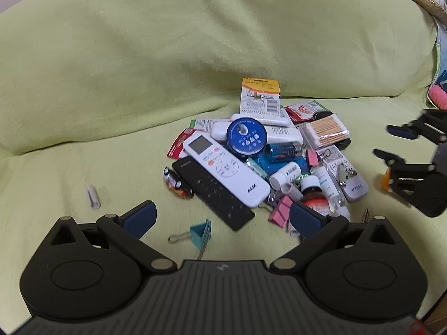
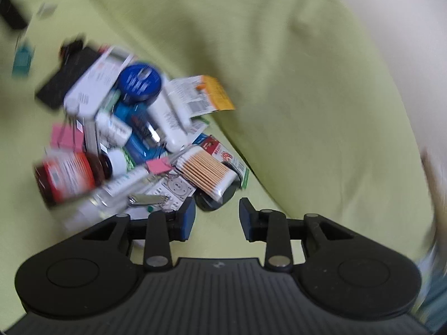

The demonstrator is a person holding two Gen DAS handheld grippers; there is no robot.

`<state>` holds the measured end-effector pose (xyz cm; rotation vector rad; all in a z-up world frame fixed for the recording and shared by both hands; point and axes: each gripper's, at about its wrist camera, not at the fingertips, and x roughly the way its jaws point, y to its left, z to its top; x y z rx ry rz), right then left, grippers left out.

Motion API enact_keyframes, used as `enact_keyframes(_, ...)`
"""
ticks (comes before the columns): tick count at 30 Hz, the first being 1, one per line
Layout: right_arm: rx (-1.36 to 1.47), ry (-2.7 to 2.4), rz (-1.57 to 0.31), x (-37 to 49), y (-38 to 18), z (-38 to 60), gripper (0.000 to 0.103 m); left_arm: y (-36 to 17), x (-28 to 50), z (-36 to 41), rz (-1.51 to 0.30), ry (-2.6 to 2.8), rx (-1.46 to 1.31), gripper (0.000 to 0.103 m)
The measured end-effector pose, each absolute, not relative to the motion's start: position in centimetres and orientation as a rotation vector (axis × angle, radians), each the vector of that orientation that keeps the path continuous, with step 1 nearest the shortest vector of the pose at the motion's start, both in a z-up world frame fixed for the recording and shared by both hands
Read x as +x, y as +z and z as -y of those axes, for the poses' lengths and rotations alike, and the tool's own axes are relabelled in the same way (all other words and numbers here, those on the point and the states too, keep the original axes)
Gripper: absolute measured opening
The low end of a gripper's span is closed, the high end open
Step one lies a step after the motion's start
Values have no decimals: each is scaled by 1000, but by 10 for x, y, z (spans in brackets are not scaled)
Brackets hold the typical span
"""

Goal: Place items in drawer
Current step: 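Grasp the bag of cotton swabs with the right gripper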

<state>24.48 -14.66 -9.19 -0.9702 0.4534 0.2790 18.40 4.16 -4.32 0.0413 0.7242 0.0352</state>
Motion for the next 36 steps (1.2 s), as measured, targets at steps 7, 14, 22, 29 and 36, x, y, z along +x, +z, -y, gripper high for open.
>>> enact_keyframes(7,-1292,337,-412,288,-127,132,29,-45,205,-50,-717,49,31,102)
enact_keyframes(14,-1503,504,-403,313,-147,131,29,-52,215,-55,-722,59,37,102)
enact_keyframes(22,-1647,576,-358,321,-168,131,29,-58,219,-57,-734,62,36,102)
enact_keyframes(29,-1576,583,-377,329,-167,133,24,-56,215,-55,-739,59,30,102)
enact_keyframes(36,-1106,587,-481,312,-105,144,15,-51,209,-56,-728,58,19,102)
